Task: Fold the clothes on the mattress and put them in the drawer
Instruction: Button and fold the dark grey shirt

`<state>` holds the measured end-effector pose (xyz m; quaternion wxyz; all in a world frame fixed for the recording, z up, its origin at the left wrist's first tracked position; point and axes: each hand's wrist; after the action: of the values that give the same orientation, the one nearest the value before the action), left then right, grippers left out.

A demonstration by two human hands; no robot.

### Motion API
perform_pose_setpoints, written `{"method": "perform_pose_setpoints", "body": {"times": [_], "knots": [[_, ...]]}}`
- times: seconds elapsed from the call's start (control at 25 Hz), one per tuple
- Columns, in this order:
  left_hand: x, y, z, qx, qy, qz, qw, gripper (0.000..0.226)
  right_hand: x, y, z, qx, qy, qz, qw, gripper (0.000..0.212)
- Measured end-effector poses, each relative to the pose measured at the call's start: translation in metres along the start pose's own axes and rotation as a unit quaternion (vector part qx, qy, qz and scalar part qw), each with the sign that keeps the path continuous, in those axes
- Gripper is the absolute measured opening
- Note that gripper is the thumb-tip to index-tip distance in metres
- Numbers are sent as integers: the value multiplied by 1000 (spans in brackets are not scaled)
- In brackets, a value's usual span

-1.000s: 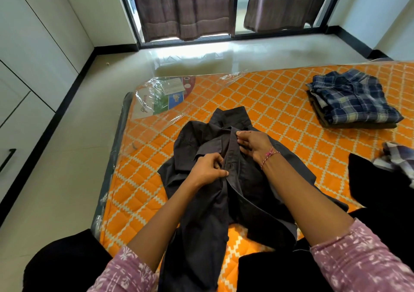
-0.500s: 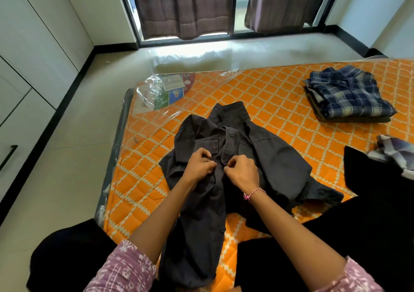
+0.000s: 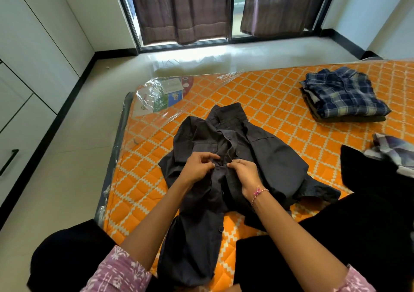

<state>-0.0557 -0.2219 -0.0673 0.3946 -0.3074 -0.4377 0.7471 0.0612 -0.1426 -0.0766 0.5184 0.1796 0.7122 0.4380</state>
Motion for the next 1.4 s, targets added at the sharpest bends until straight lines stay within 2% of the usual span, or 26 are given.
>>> {"method": "perform_pose_setpoints", "body": {"times": [0.12,0.2,0.32,0.4,0.48,0.56,0.72,0.84,1.0,1.08,1.2,1.28,1.36,1.4], "knots": [[-7,-6,5,44,16,-73,996,37,-6,-2,-2,-31,54,27,998,18],[-9,-4,7,62,4,-68,996,28,-6,0,-1,-9,73,6,997,18],[-11,-3,-3,56,-51,3,997,11,-7,0,-2,-5,73,3,997,17],[-12,-5,-13,10,-86,57,995,15,-8,-1,-3,-12,63,5,998,18],[-9,-6,-18,-35,-89,106,990,19,-8,-1,-2,-39,49,13,998,18],[-8,-9,-17,-36,-83,128,988,10,-8,2,1,-76,39,20,996,19],[-9,-19,-17,156,-106,75,979,10,-10,3,3,-121,31,45,991,25],[-13,-29,-23,162,-144,30,976,11,-13,3,2,-193,9,100,976,20],[-14,-35,-27,120,-187,40,974,13,-15,12,10,-227,1,135,965,24],[-15,-39,-28,172,-196,21,965,14,-16,19,14,-247,-33,152,956,22],[-17,-50,-30,294,-204,-28,933,17,-20,26,12,-241,-57,156,956,19],[-14,-53,-32,236,-201,-1,951,16,-23,26,8,-235,-43,145,960,24],[-8,-53,-33,52,-189,85,977,19,-24,22,7,-218,-36,132,966,31],[-8,-54,-34,-33,-183,125,975,23,-25,19,8,-195,-30,125,972,29]]}}
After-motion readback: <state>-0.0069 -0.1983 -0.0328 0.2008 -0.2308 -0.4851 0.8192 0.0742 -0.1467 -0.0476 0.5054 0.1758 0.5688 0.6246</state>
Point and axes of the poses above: each hand's wrist, its own x-axis towards the middle knuckle, its own z-axis out of the back of the hand, y = z × x, and after that the axes turned 6 degrees about -z, right-handed
